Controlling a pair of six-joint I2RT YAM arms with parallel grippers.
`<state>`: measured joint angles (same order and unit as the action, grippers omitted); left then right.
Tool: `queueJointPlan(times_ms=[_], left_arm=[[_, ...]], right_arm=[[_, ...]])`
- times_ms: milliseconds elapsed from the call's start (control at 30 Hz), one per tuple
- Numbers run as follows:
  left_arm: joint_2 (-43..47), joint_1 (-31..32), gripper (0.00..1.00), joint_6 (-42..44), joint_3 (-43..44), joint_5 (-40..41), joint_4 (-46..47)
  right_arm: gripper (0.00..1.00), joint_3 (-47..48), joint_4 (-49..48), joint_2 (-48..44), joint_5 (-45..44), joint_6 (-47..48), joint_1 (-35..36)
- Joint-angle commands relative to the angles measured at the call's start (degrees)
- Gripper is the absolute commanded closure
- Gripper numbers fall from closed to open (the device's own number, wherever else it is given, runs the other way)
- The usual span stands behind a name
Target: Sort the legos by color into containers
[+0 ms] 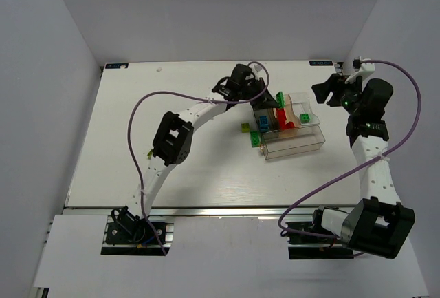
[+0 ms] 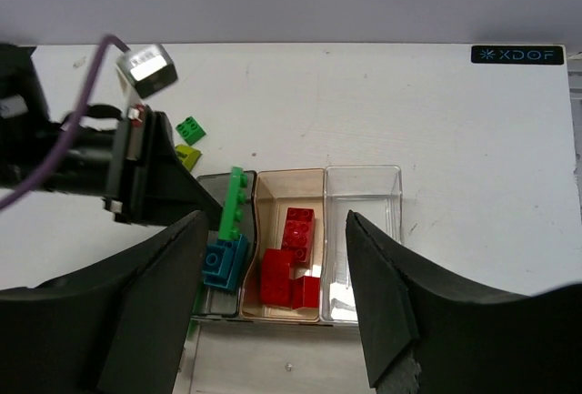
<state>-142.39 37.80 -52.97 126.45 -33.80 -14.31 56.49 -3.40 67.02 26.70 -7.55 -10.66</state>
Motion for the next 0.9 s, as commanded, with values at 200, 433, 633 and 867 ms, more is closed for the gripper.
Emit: queueJointPlan(times_ms=[200,433,633,867], left_arm=[[-5.7,3.5,1.00,-15.5,5.1,-2.4,21.9],[-10.4,5.8,1.00,-22.0,6.1,-0.5,29.1],[-11.2,7.0,1.00,-22.8,6.4,4.4,29.8],[-11.5,8.1,1.00,-22.6,6.6,10.1,27.1]], right_arm=[[0.33,0.5,-3.0,-2.3,0.9,-2.3,-1.6],[0.34,-0.7,-3.2,-2.6,1.4,-3.0,-1.6],[0.34,-1.0,-2.9,-3.0,1.6,-3.0,-1.7],[0.34,-1.1,-3.0,-3.4,2.0,-3.5,-1.7]])
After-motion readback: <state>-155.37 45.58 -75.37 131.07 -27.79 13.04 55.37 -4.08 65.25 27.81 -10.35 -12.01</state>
